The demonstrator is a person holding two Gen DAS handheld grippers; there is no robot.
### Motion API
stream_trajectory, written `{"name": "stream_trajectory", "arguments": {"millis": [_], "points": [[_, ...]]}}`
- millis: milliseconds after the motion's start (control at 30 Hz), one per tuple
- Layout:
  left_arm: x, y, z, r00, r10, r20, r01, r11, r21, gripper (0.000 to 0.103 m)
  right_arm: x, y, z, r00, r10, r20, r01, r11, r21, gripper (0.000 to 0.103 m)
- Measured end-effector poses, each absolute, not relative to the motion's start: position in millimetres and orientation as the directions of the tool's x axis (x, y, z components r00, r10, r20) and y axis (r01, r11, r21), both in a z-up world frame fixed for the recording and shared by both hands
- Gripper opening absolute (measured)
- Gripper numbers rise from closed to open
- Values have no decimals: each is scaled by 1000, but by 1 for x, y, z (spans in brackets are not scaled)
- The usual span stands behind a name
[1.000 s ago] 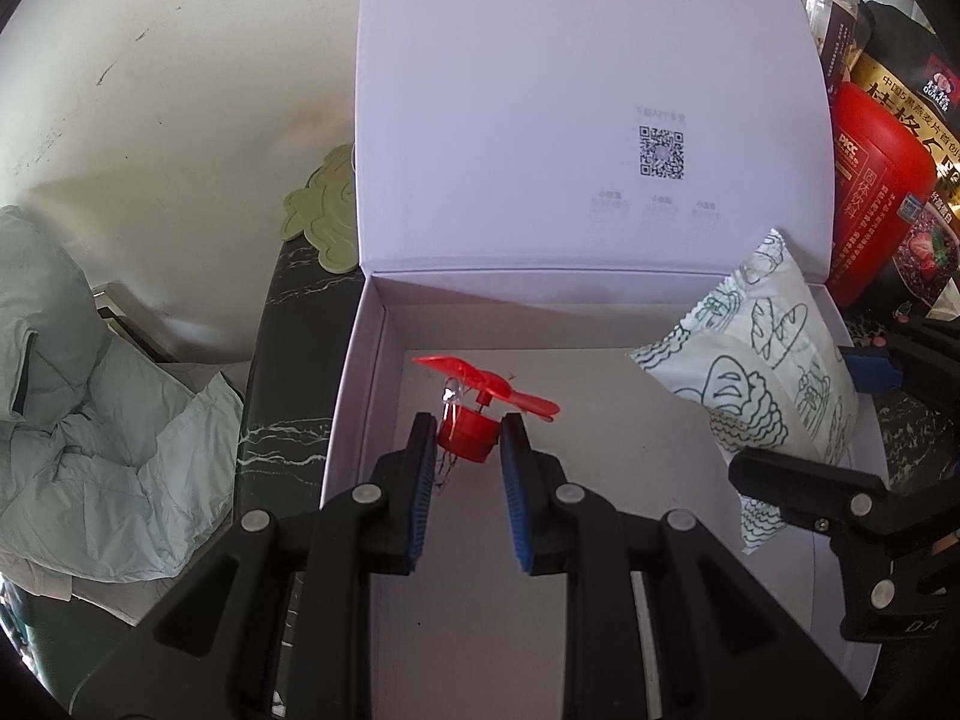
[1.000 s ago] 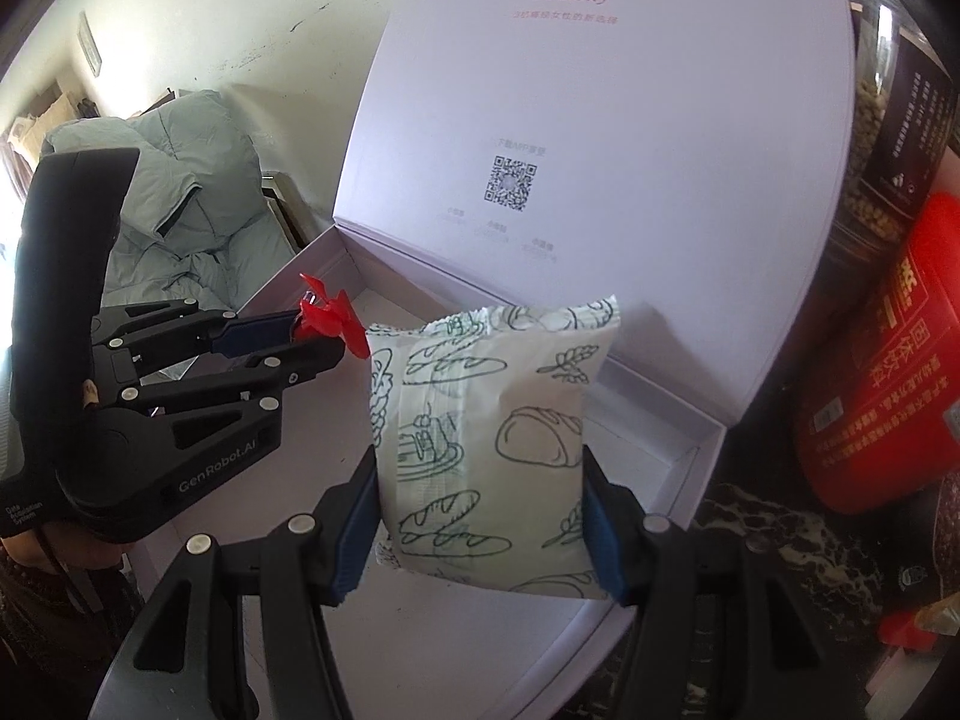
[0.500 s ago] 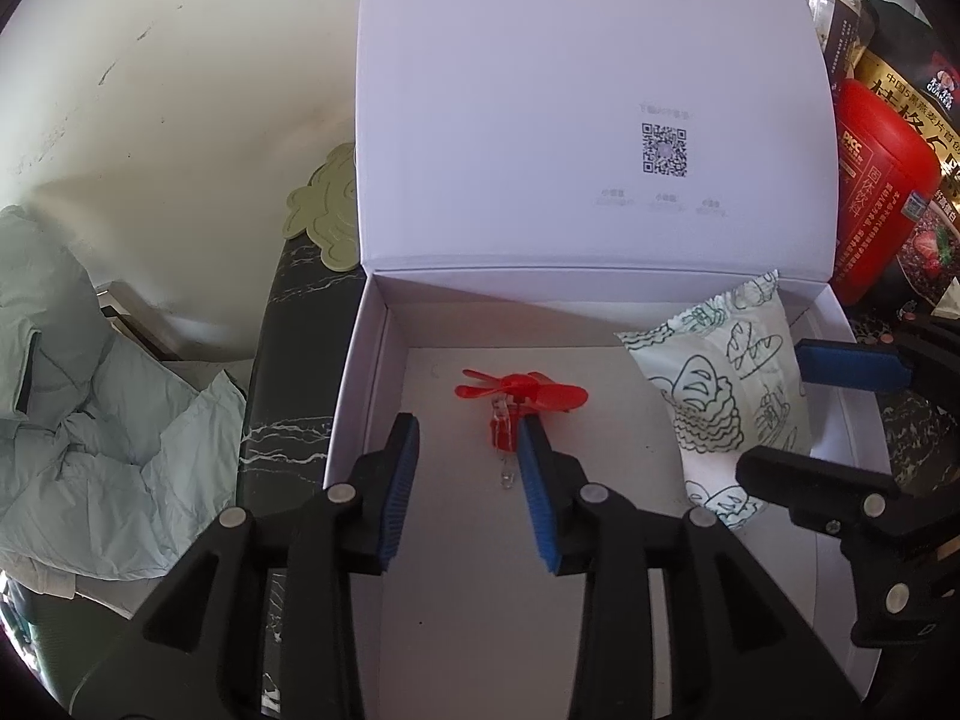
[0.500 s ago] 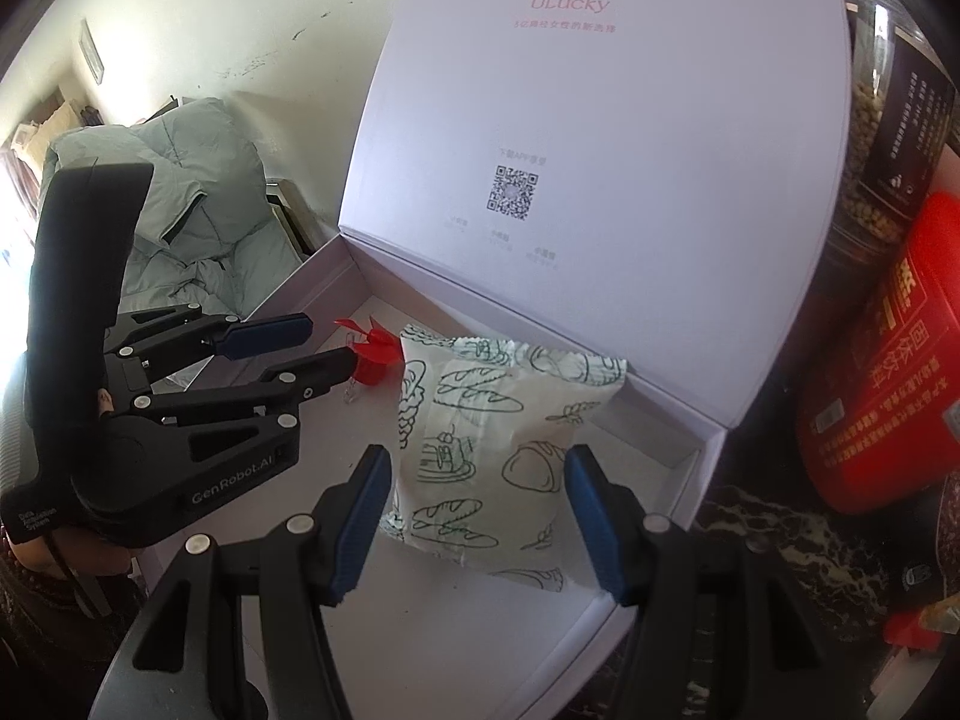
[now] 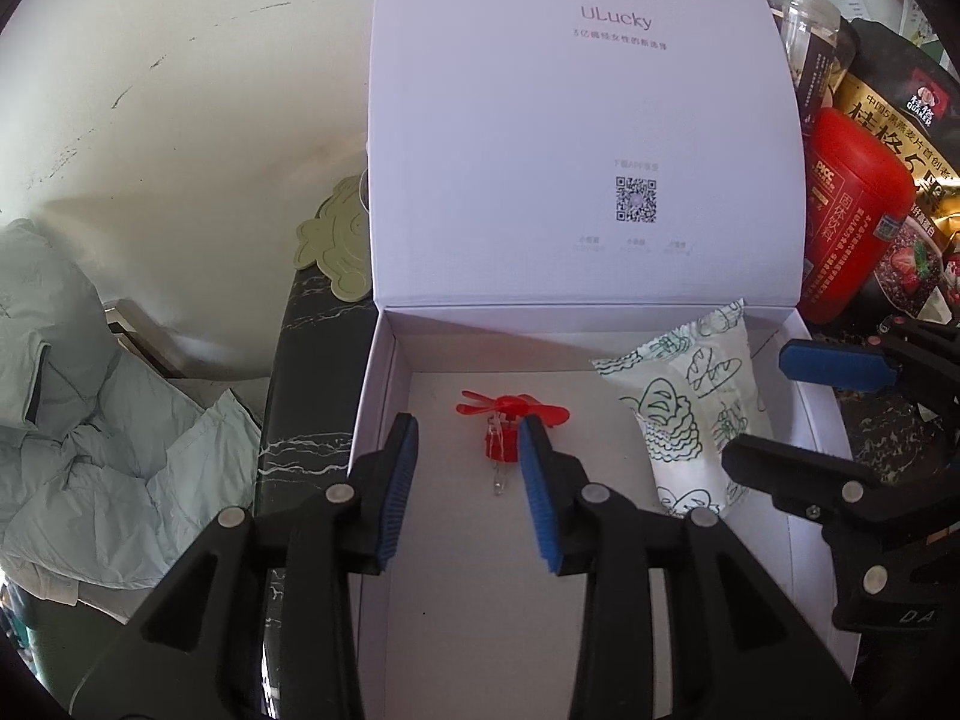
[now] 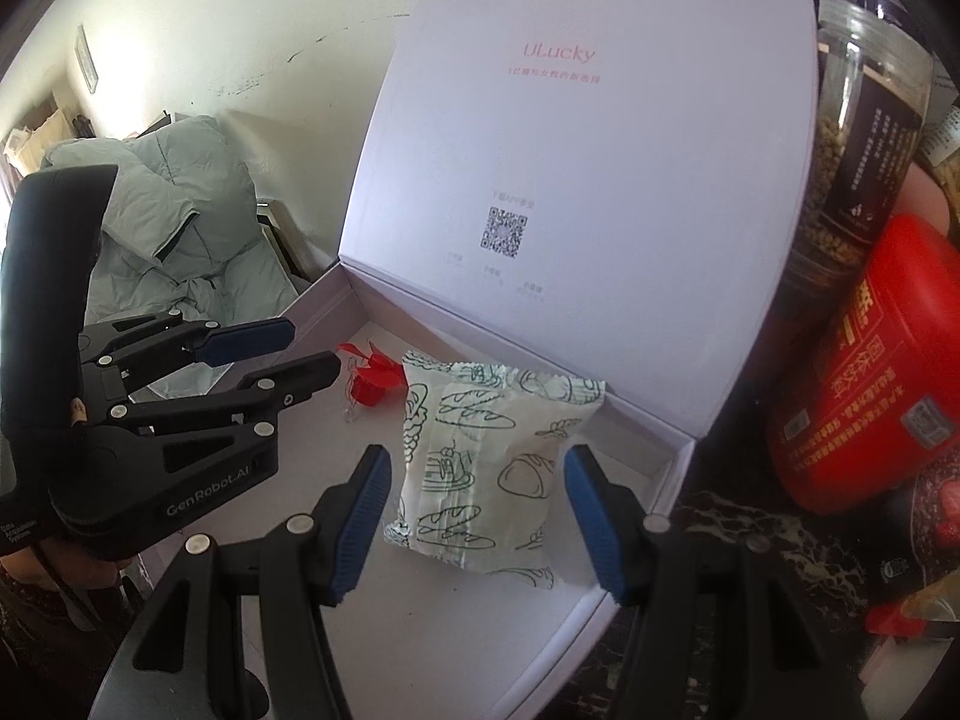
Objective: Organize objects
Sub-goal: 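Open both tools and withdraw them from the lavender box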
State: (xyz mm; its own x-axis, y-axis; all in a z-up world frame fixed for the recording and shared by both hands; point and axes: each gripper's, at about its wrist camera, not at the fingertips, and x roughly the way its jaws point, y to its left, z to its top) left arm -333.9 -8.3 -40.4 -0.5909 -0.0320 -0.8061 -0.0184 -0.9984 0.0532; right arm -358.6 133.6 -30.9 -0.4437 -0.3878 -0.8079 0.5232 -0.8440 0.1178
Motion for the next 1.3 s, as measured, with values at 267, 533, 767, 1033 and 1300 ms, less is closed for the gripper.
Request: {"name": "stream_trajectory", "arguments": {"millis": [267, 533, 767, 1033, 1300], "points": [[-323, -14, -17, -618, -37, -785, -11, -998, 56, 34, -349, 141, -10, -495, -366, -788, 502, -861, 84, 64], [-308, -11, 11, -646, -52, -761, 1, -998, 67, 47, -336, 147, 12, -528, -362, -768, 494, -867, 69, 69], [-287, -9, 36, -680, -58, -731, 8, -997, 71, 53, -310, 154, 39, -563, -363, -742, 494, -868, 51, 70], [-257, -5, 64, -716, -68, -695, 19, -997, 78, 61, -280, 163, 69, -602, -362, -711, 488, -872, 31, 74], [-225, 3, 86, -745, -83, -661, 25, -995, 97, 70, -248, 171, 96, -643, -347, -683, 473, -881, 2, 80]]}}
